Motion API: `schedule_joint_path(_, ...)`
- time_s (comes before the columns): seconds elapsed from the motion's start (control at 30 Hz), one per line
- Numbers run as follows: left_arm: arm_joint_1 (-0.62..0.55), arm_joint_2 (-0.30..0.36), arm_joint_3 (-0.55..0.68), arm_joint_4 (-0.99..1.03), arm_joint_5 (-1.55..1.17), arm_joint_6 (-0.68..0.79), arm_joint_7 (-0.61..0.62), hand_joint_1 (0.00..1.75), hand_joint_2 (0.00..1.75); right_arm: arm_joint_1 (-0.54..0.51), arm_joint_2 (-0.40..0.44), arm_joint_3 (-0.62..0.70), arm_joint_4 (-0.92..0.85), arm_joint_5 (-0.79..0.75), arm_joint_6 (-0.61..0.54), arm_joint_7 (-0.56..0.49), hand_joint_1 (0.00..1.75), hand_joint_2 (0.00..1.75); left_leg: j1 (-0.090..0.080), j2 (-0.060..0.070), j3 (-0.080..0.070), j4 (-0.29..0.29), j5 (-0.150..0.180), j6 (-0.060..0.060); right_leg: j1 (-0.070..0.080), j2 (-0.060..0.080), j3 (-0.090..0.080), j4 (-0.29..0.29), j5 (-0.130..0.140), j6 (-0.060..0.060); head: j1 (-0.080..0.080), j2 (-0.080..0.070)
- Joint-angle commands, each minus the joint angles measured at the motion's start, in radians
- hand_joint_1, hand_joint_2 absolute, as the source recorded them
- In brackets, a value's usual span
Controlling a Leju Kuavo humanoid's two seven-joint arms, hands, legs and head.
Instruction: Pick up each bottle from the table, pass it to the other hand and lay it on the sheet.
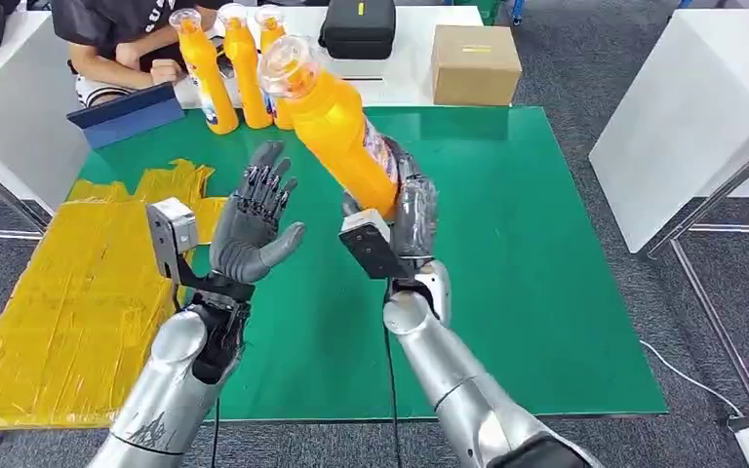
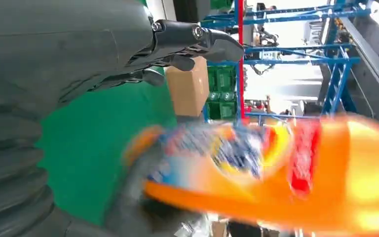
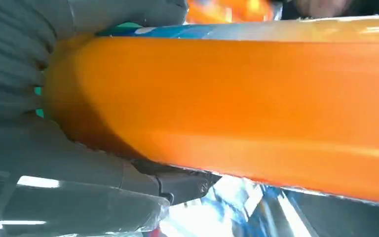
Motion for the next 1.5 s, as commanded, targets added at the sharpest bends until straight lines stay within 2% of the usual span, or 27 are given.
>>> schedule_joint_path(0.03, -0.032, 0.023, -0.051, 0.020, 0.000, 0.004, 0.006, 0.00, 1.75, -0.130, -0.018, 0.353, 0.231, -0.124, -0.002, -0.010, 1.75, 1.75, 0.000, 0.000, 0.002, 0.000, -0.001, -0.002, 0.000, 0.000, 0.002, 0.000, -0.001, -0.001, 0.000, 0.000)
schedule_joint_path(0.17, -0.032, 0.023, -0.051, 0.020, 0.000, 0.004, 0.006, 0.00, 1.75, -0.130, -0.018, 0.353, 0.231, -0.124, -0.002, -0.010, 1.75, 1.75, 0.000, 0.000, 0.004, 0.000, -0.002, -0.003, 0.000, -0.001, 0.004, 0.000, -0.002, -0.001, 0.000, 0.000)
schedule_joint_path(0.3, -0.040, 0.019, -0.049, 0.049, 0.008, 0.007, 0.008, 0.00, 1.75, -0.121, -0.018, 0.416, 0.223, -0.139, -0.002, 0.009, 1.75, 1.75, 0.000, -0.001, 0.002, 0.000, -0.001, -0.002, 0.000, -0.001, 0.003, 0.000, -0.001, 0.000, 0.000, 0.000)
schedule_joint_path(0.63, -0.076, -0.002, -0.050, 0.114, 0.042, 0.003, -0.009, 0.00, 1.75, -0.078, -0.018, 0.397, 0.198, 0.028, -0.002, 0.066, 1.75, 1.75, 0.000, -0.002, 0.002, 0.000, 0.000, -0.002, 0.000, -0.003, 0.002, -0.001, -0.001, 0.000, 0.000, 0.000)
schedule_joint_path(0.87, -0.063, -0.007, -0.025, 0.093, 0.040, 0.011, -0.001, 0.00, 1.75, -0.067, -0.018, 0.489, 0.185, 0.073, -0.002, 0.115, 1.75, 1.75, 0.001, -0.002, 0.002, 0.000, -0.001, -0.002, 0.001, -0.002, 0.003, -0.001, -0.001, -0.001, 0.000, 0.000)
schedule_joint_path(0.97, -0.062, -0.009, -0.016, 0.093, 0.036, 0.010, 0.000, 0.00, 1.75, -0.065, -0.018, 0.536, 0.182, 0.047, -0.002, 0.132, 1.75, 1.75, 0.001, -0.002, 0.002, 0.000, -0.001, -0.002, 0.001, -0.002, 0.002, -0.001, -0.001, 0.000, 0.000, 0.000)
schedule_joint_path(1.1, -0.062, -0.009, -0.016, 0.093, 0.036, 0.010, 0.000, 0.00, 1.75, -0.065, -0.018, 0.536, 0.182, 0.047, -0.002, 0.132, 1.75, 1.75, 0.001, -0.003, 0.004, 0.001, -0.002, -0.003, 0.001, -0.004, 0.004, 0.000, -0.002, -0.001, 0.000, 0.000)
schedule_joint_path(1.3, -0.060, -0.010, 0.004, 0.080, 0.041, 0.023, 0.002, 0.00, 1.75, -0.082, -0.018, 0.680, 0.200, -0.073, -0.001, 0.156, 1.75, 1.75, 0.001, -0.002, 0.003, 0.000, -0.001, -0.002, 0.001, -0.002, 0.003, 0.000, -0.002, -0.001, 0.000, 0.000)
schedule_joint_path(1.5, -0.055, -0.008, 0.012, 0.069, 0.045, 0.029, 0.003, 0.00, 1.75, -0.091, -0.018, 0.707, 0.206, -0.099, -0.002, 0.160, 1.75, 1.75, 0.001, -0.002, 0.002, 0.000, -0.001, -0.002, 0.001, -0.003, 0.002, -0.001, -0.001, -0.001, 0.000, 0.000)
